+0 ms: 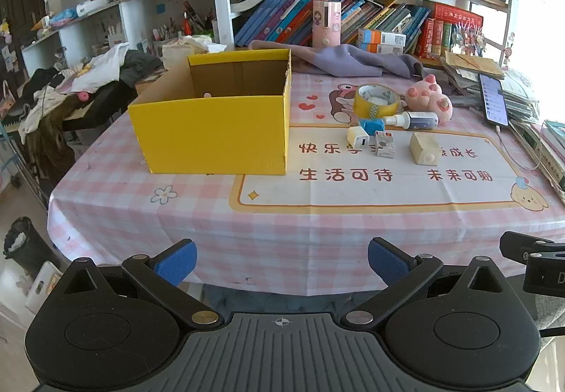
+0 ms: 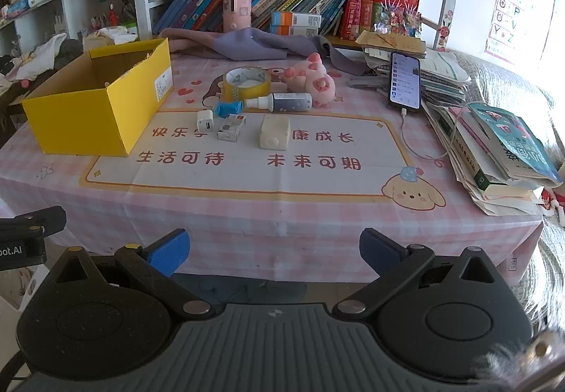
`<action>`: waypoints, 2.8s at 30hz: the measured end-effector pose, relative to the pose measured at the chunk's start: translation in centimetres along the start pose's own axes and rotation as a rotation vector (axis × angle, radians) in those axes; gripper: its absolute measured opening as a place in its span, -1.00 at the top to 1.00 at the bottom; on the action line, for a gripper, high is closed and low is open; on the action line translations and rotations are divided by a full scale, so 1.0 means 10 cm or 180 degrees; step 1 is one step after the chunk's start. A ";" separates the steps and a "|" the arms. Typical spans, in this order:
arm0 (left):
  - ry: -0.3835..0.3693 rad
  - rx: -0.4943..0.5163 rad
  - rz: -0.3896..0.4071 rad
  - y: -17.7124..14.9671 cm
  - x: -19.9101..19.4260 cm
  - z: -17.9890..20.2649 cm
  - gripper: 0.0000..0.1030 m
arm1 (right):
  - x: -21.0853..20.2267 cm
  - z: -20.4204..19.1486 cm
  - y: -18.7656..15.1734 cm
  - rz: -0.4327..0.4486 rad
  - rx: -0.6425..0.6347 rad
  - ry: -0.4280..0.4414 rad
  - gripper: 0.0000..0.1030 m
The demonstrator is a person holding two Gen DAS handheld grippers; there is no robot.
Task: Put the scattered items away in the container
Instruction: 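Move both tools toward the small items on the tablecloth, then grasp the white soap bar with the right tool while the left tool grasps the medicine box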
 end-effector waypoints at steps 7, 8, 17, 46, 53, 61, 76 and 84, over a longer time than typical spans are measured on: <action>-0.0010 0.0013 0.0002 0.01 0.00 0.00 -1.00 | 0.00 0.00 -0.01 0.0011 -0.0001 0.0000 -1.00; -0.0014 0.0011 0.0001 0.01 0.01 0.00 -1.00 | 0.00 -0.01 0.00 0.0011 -0.0003 -0.0001 -1.00; -0.0030 0.0021 -0.0003 0.02 0.02 -0.02 -1.00 | 0.00 -0.02 0.01 0.0017 -0.0005 0.0000 -1.00; -0.0122 0.0166 0.0122 0.09 0.04 -0.10 -1.00 | 0.01 -0.27 0.07 0.0084 -0.0048 0.0125 -1.00; -0.0166 0.0165 0.0329 0.21 0.03 -0.06 -1.00 | 0.06 -0.25 0.13 0.0091 -0.0076 0.0074 -1.00; -0.0495 0.0251 0.0263 0.36 0.19 0.17 -1.00 | 0.18 -0.08 0.26 0.0098 0.0009 0.0038 -0.98; -0.0680 0.0448 0.0031 0.58 0.56 0.66 -1.00 | 0.58 0.26 0.54 -0.0042 0.0022 0.0018 -0.74; -0.0608 0.0447 -0.0010 0.71 0.70 0.80 -1.00 | 0.76 0.34 0.73 -0.0093 -0.0079 0.0123 -0.74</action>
Point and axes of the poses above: each gripper's, at about its wrist camera, not at the fingertips, and x roughly the way its jaws point, z to its right, y to its top, the point moved 8 cm from there along x, roughly the way its jaws point, and after that the axes turned 15 degrees about -z, right-handed, at the moved point
